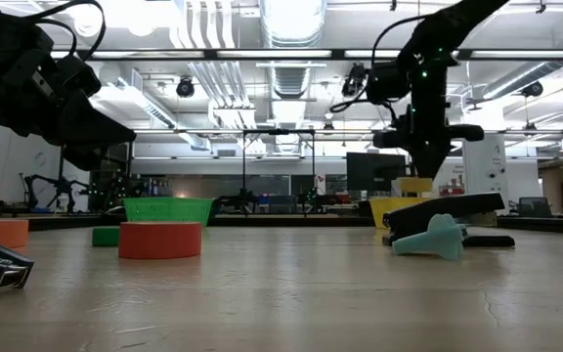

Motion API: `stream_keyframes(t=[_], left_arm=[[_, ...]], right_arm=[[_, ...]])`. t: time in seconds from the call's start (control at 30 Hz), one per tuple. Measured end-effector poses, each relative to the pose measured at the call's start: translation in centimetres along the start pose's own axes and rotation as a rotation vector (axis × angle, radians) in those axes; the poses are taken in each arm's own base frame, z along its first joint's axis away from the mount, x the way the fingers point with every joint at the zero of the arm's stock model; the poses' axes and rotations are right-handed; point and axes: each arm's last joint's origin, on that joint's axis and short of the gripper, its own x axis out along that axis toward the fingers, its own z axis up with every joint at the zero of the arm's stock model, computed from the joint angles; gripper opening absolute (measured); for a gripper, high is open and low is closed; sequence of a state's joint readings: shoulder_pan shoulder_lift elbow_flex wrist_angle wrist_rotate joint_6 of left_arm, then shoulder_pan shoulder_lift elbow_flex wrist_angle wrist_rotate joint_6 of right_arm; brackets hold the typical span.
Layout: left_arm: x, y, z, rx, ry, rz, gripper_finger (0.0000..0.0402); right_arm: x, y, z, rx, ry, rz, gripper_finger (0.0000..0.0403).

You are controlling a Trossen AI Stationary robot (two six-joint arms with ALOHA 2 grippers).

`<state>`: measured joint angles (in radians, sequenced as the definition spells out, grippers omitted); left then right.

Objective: Pick and place Stapler, Stapler remover, tape
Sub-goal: Put the yellow tape into the yellow bin

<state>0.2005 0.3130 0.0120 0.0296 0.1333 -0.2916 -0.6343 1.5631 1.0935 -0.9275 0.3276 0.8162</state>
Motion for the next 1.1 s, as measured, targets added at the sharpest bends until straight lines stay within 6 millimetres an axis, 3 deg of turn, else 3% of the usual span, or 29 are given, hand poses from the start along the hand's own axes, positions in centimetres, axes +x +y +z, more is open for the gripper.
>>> stream_keyframes(t=[0.3, 1.1], left_arm=[[0.0, 0.0, 0.0, 0.0, 0.0, 0.0, 0.0012], [0.0, 0.0, 0.0, 0.0, 0.0, 0.0, 0.0012]], right_arm=[[1.1, -1.7, -0.6, 0.1, -0.131, -0.111, 0.0034], [4.2, -2.6, -0.6, 0.161, -0.234, -0.105, 0.0034]])
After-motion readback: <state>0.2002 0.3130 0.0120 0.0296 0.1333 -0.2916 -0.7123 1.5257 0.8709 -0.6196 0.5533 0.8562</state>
